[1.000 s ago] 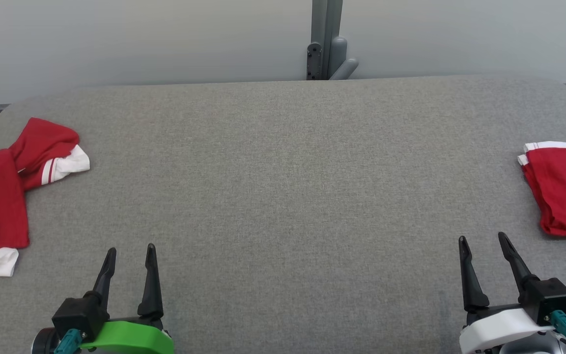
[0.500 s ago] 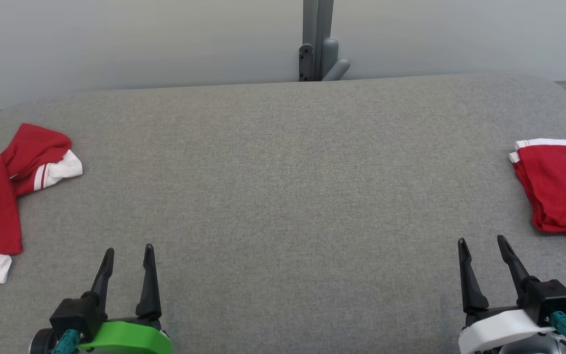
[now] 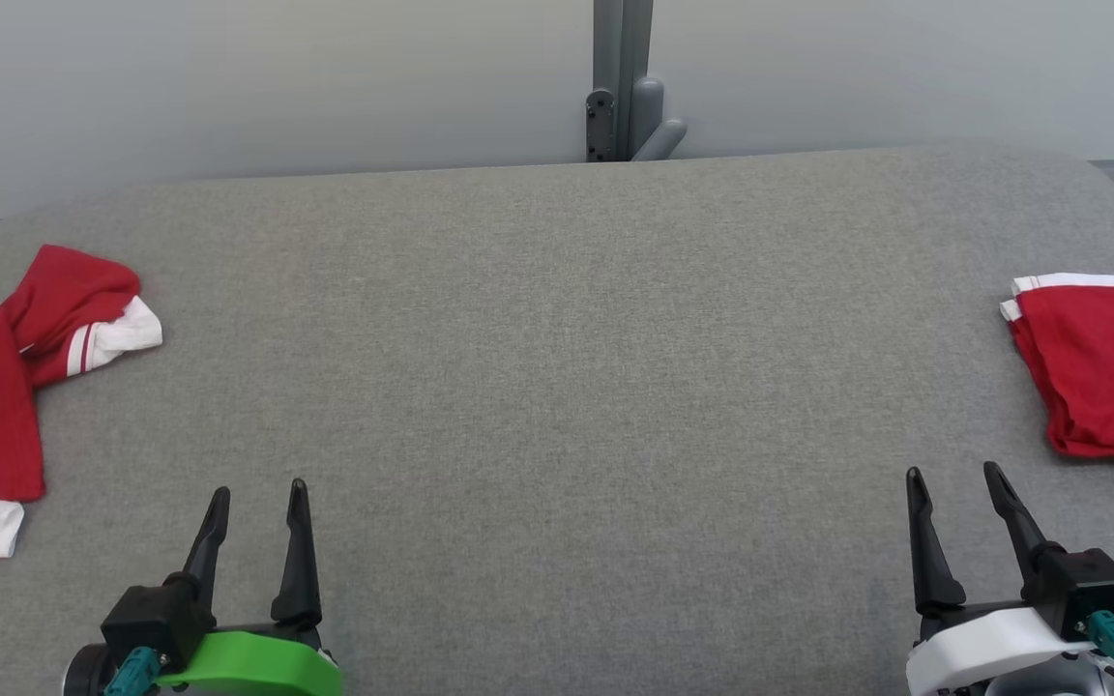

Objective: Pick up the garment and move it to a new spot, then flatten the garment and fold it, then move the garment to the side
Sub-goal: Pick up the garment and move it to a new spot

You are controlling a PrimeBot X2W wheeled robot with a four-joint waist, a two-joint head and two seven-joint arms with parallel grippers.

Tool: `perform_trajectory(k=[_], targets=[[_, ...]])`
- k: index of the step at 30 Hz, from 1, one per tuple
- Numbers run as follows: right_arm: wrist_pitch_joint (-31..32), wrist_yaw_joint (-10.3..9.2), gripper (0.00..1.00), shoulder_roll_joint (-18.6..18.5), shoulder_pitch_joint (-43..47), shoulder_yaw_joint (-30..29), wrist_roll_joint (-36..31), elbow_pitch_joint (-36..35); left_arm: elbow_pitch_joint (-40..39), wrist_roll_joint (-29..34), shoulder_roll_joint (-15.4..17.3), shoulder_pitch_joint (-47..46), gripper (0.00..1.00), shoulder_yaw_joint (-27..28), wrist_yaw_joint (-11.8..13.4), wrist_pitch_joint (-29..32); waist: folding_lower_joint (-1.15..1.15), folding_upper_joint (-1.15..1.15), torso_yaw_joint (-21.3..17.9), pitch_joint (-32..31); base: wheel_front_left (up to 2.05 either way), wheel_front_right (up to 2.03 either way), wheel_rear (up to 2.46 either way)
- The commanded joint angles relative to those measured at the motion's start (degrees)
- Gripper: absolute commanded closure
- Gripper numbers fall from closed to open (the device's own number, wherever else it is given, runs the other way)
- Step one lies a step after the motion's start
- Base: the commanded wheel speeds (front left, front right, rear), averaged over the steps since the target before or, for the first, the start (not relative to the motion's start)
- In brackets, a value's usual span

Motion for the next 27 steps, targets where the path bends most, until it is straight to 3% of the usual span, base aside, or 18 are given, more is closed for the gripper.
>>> perform_trajectory(k=[1,5,13,17,22,27], targets=[[-0.17,-0.08,0.00,-0.01,-0.47,-0.06,-0.36,-0.12,-0.23,-0.19,0.12,-0.46,0.00,0.05,0.26,-0.04,0.00,0.00,0.89,0.03,0.00,0.00,0.00],[-0.17,-0.08,0.00,-0.02,-0.47,-0.26,-0.62,-0.11,-0.67,-0.17,0.13,-0.85,0.00,-0.17,0.48,-0.04,0.00,0.00,4.18,-0.38,0.00,0.00,0.00],[-0.17,-0.08,0.00,-0.03,-0.65,2.35,-0.52,0.41,-1.06,-0.56,0.15,0.10,0.00,0.10,1.14,-0.03,0.00,0.00,16.85,-2.05,0.00,0.00,0.00],[-0.17,-0.08,0.00,-0.03,-2.10,4.42,-0.25,0.83,-1.75,-1.29,0.12,1.38,0.00,0.83,1.85,-0.03,0.00,0.00,21.34,-2.51,0.00,0.00,0.00],[-0.17,-0.08,0.00,-0.04,-3.79,6.71,0.24,1.25,-2.62,-1.50,0.11,2.32,0.00,1.26,1.82,-0.04,0.00,0.00,22.44,-2.52,0.00,0.00,0.00],[-0.17,-0.08,0.00,-0.13,-4.74,9.00,-0.41,1.85,-2.91,-1.84,0.10,2.22,0.00,2.09,1.58,-0.03,0.00,0.00,20.77,-1.34,0.00,0.00,0.00]])
